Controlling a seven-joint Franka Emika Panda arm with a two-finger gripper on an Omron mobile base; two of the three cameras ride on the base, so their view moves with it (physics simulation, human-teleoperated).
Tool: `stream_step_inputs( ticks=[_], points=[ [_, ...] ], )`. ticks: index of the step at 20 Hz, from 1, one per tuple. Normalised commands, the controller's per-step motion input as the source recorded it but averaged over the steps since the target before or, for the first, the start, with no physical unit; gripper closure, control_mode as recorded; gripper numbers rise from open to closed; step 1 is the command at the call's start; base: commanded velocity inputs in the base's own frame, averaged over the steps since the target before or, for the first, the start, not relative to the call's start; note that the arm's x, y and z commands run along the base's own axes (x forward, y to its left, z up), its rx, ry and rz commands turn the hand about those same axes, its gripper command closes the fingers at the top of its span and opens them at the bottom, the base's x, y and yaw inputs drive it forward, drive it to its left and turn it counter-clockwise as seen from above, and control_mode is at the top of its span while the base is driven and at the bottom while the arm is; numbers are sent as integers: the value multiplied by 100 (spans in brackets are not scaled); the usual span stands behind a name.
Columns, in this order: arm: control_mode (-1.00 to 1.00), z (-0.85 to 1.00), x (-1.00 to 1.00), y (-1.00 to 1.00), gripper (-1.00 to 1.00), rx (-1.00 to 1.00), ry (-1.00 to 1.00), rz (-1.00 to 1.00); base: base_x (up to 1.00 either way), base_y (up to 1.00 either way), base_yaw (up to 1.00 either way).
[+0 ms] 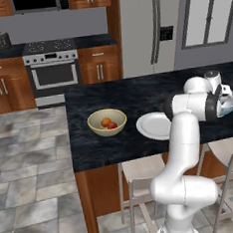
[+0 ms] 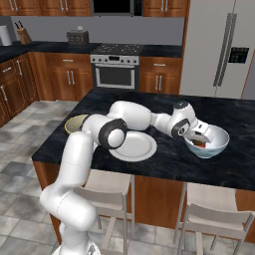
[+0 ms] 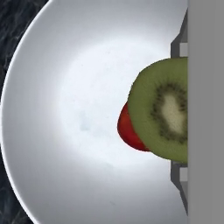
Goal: Take the fruits from the plate on the dining counter and place two fruits in each bowl.
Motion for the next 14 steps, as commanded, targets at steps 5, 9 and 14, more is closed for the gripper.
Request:
stream_step_inputs(
  ticks=[5,9,14],
  points=[
    [-100,0,0,0,-100,0,0,0,0,0,0],
    [-100,12,0,0,-100,0,0,0,0,0,0],
    [-100,50,0,5,-100,0,-12,-1,0,0,0]
  ],
)
